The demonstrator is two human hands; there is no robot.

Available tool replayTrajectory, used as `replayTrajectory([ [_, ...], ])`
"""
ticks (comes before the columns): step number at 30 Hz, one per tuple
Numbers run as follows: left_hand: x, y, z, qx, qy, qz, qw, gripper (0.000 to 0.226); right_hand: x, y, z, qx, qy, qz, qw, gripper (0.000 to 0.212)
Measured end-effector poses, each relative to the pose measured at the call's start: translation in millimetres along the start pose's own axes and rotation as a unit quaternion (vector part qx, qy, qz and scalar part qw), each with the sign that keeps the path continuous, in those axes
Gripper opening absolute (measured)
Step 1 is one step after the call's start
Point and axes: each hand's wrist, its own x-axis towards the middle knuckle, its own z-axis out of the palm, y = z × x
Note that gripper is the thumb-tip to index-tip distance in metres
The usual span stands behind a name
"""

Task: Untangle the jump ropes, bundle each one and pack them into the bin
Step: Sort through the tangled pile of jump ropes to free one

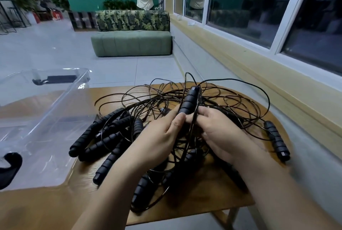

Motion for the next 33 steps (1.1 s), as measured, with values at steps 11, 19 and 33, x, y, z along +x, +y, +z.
replayTrajectory([
  [11, -0.8, 30.3, -0.3, -0.007, 0.223, -0.027, 0.974, 0.045, 8.1, -17.1, 5.7, -0.344, 0.151, -0.056, 0.925, 0.016],
  [19, 18.4, 13.4, -1.6, -0.204, 0.263, -0.083, 0.939, 0.018, -0.3, -18.4, 9.7, -0.440, 0.150, -0.059, 0.883, 0.019],
  [33, 34.2, -35.0, -48.8, -0.306, 0.305, -0.212, 0.877, 0.015, -64.2, -59.0, -24.6, -0.200, -0.036, -0.201, 0.958, 0.016],
])
